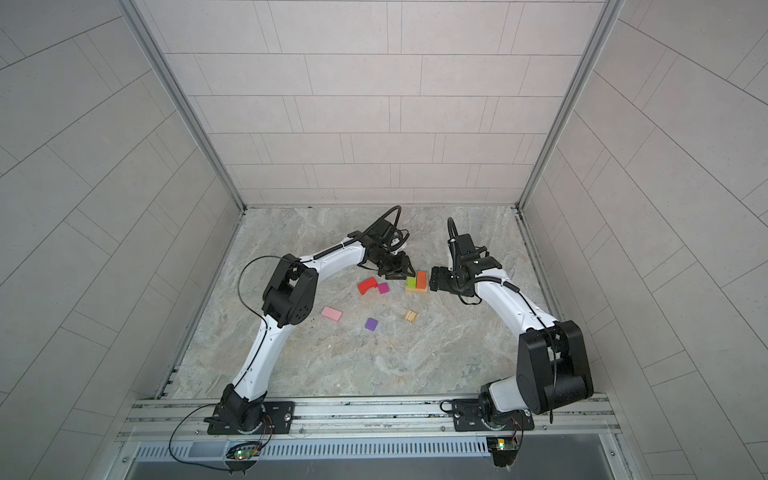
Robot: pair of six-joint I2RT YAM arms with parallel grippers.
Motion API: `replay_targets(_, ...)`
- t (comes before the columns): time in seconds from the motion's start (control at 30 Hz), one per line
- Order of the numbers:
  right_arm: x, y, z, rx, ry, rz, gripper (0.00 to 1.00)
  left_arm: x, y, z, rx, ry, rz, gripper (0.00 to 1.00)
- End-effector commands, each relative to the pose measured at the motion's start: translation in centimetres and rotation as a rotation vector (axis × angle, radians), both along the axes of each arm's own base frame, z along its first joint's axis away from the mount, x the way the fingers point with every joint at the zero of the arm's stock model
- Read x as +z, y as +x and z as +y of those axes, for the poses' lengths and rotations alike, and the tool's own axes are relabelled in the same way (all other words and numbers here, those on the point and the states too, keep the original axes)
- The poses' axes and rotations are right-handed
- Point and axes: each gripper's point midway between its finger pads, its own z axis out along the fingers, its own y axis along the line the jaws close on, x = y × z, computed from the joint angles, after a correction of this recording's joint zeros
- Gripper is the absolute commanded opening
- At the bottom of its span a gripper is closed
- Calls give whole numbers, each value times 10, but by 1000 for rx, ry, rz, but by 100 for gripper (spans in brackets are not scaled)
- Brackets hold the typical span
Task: Build the wood block tower
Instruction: 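Open the left gripper and raise it off the lime-green block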
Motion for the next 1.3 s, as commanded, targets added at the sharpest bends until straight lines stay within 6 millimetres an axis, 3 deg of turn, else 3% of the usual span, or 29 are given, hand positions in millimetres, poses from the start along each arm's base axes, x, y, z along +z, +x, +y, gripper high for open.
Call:
replay_targets(0.0, -9, -4, -3, -2, -12, 35, 85, 17, 7, 1, 5, -26, -19, 47)
replay_targets(0.2, -12, 4, -6, -20, -24, 37, 86, 40, 17, 15, 38, -59, -30, 47)
replay_targets(0.37, -13, 12, -8, -44, -18, 24, 87, 56, 13, 23, 37, -67, -45, 49)
replay_targets(0.47, -15, 17, -9, -59, -20, 22, 89, 50, 9, 41, 38, 39, -67, 53)
replay_targets(0.63, -16, 24, -15, -66, -51, 6, 96, 41, 3, 72, 26, 214, -112, 70)
replay_targets(0.87, -17, 34, -19, -80, -64, 11, 100, 31, 2, 87, 9, 308, -141, 87)
replay_targets(0.93, -20, 36, -20, -85, -74, 20, 100, 27, 0, 89, -4, 333, -147, 100)
replay_targets(1.27, -38, 41, -26, -98, -111, 65, 100, 12, 0, 85, -34, 394, -176, 100)
